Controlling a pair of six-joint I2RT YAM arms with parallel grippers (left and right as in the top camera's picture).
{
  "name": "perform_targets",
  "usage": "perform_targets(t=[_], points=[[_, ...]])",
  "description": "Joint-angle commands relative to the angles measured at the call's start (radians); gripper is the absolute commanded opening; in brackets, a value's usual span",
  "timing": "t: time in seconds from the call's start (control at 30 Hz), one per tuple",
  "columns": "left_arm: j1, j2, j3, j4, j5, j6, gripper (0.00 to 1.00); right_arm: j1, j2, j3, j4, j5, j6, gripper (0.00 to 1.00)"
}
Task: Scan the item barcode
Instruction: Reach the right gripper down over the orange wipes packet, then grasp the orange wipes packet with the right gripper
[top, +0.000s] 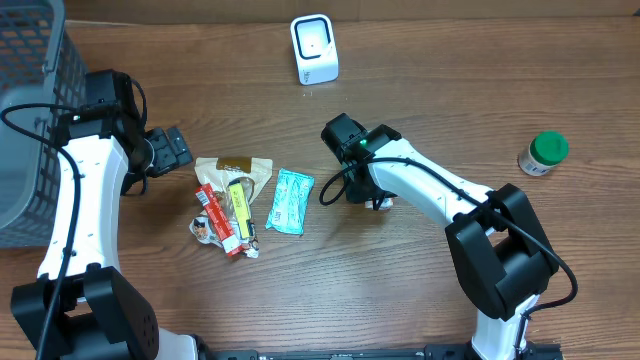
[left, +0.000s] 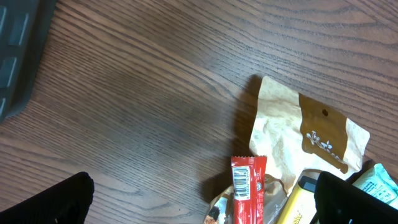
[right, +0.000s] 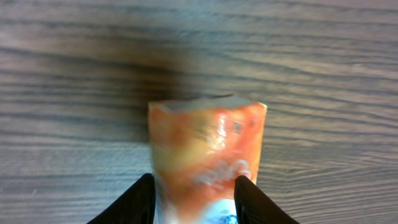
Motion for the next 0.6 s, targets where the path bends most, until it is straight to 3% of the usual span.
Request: perform_targets(t=[0.0, 0.23, 0.47, 0.57], points=[[-0.001, -0.003, 0.019, 0.000, 0.003, 0.019, 1.00, 0.005, -0.031, 0.044, -0.018, -0.037, -0.027, 0.43], [-0.001, -0.003, 0.019, 0.000, 0.004, 0.019, 1.00, -0.056, -0.059, 0.132, -0.124, -0.025, -0.038, 0.45], [-0.001, -0.003, 0.019, 0.000, 0.004, 0.019, 1.00, -0.168, -0.076, 0.129, -0.185, -0.300, -0.204, 0.44], [-0.001, -0.003, 0.019, 0.000, 0.004, 0.019, 1.00, -0.203, -0.076, 0.112, -0.190, -0.331, -0.211, 0.44]])
